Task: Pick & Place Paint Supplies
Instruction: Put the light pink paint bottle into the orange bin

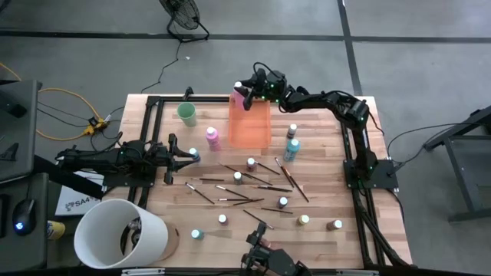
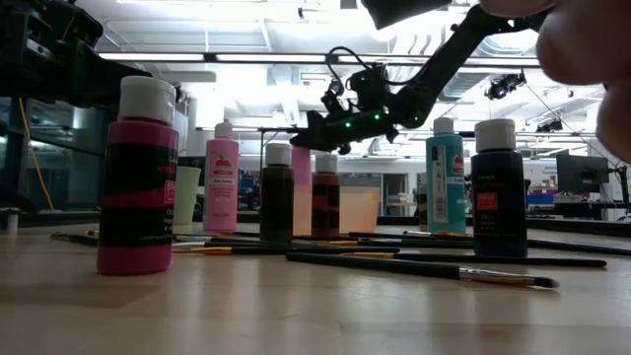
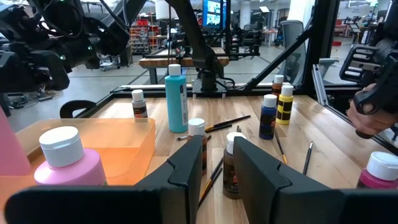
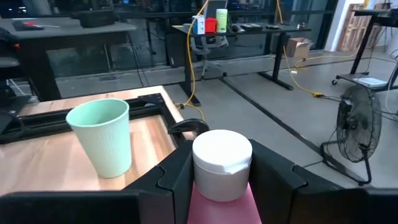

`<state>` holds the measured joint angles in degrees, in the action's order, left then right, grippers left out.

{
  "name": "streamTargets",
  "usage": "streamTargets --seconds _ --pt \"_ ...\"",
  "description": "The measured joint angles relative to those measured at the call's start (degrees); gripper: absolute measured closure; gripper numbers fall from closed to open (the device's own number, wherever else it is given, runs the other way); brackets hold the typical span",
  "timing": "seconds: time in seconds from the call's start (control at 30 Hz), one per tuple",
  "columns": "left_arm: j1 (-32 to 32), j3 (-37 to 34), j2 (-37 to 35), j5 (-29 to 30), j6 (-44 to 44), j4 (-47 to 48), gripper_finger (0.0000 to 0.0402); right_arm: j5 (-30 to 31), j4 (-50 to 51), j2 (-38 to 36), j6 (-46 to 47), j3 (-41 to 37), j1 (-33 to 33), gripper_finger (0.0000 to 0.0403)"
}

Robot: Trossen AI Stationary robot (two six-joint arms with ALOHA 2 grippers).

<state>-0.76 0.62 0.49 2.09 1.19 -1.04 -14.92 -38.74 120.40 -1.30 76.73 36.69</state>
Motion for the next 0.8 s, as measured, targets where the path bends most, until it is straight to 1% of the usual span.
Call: streamTargets --seconds 0.27,0.6,0.8 --pt "0.0 0.0 0.0 0.0 0.0 0.0 0.0314 0.0 2.0 0.0 0.0 0.0 0.0 0.0272" --pt "0.0 0.0 0.0 0.0 0.0 0.0 0.0314 -1.6 1.5 0.0 0.0 0.0 -0.2 0.0242" --pt "0.0 0.0 0.0 0.0 0.0 0.0 0.0314 -1.1 1.4 0.0 0.5 0.0 0.0 0.0236"
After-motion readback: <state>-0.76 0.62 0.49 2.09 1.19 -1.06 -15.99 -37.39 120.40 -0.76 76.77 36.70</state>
